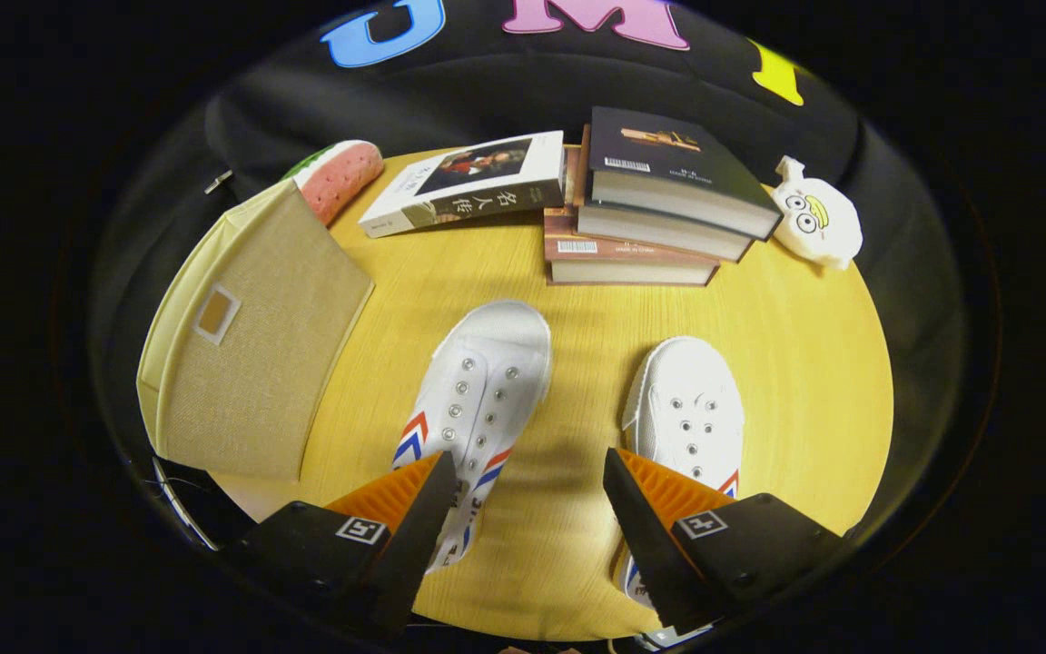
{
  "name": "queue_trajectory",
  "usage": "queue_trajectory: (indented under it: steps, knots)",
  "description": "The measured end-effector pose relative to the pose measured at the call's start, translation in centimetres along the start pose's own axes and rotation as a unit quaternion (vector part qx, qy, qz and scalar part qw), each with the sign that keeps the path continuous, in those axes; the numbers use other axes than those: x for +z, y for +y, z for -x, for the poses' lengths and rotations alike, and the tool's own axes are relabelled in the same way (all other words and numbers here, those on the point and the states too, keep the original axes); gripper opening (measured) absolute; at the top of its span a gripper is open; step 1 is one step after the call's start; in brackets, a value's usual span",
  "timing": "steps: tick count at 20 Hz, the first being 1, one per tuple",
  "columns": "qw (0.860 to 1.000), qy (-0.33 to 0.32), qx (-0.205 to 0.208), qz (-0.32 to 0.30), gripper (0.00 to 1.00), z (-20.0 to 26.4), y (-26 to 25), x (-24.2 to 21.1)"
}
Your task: Open the storage box then place both shoes into the box .Put the left shoe in first, then the right shoe, with the right side of both shoes facing outward in a uniform manner.
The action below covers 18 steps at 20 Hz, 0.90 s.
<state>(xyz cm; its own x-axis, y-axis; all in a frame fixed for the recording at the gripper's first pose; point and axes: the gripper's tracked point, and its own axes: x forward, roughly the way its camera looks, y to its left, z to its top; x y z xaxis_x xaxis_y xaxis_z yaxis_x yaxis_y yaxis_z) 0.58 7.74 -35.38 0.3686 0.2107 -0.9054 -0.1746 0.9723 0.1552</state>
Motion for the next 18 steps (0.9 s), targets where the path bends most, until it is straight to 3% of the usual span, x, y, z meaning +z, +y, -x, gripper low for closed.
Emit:
queue_trajectory:
  steps: [5, 8, 12, 15, 17, 18]
  knots:
    - [0.999, 0.029, 0.021, -0.002, 0.93, -2.8, 0.8, -0.8]
    - [0.998, 0.051, 0.037, -0.024, 0.77, -3.7, 1.8, -1.7]
    - [0.993, 0.071, 0.073, -0.065, 0.41, -4.0, 3.1, -1.8]
    - [0.991, 0.073, 0.085, -0.070, 0.31, -3.9, 2.9, -1.8]
    - [0.984, 0.078, 0.091, -0.134, 0.21, -4.2, 2.8, -2.4]
    - [0.977, 0.083, 0.099, -0.171, 0.08, -3.8, 2.7, -2.0]
